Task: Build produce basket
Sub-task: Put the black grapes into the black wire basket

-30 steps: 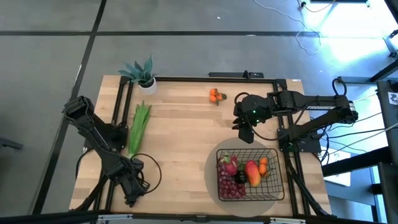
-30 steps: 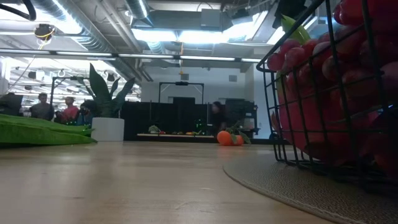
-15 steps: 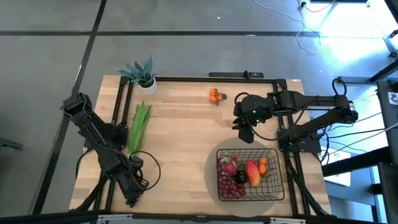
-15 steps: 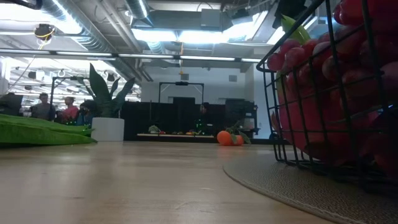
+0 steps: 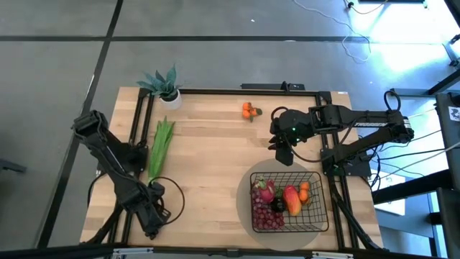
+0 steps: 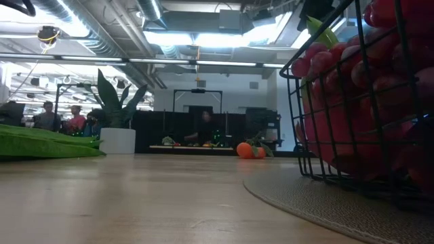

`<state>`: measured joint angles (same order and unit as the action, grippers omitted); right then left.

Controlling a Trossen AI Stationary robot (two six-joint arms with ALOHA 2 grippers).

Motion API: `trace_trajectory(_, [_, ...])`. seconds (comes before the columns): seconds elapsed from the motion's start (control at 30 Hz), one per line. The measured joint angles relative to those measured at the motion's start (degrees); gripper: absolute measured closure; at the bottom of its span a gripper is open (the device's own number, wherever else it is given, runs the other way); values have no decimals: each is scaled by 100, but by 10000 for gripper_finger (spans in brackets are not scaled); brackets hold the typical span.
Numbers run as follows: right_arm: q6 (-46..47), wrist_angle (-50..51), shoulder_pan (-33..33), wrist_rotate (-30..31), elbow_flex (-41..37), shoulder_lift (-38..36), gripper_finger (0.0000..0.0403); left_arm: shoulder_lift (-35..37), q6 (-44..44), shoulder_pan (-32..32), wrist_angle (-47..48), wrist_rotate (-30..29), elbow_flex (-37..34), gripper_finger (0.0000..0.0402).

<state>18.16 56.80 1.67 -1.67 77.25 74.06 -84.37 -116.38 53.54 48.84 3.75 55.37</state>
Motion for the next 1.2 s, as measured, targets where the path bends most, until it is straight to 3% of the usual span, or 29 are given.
trace_trajectory(0.6, [128, 0, 0, -2, 0, 0, 298, -158, 1, 4, 48, 34, 0, 333])
trace_trajectory(0.9, [130, 0, 0, -2, 0, 0, 298, -158, 150, 4, 48, 37, 0, 393])
trace_trajectory(1.2, [132, 2, 0, -2, 0, 0, 298, -158, 151, 0, 47, 29, 0, 401])
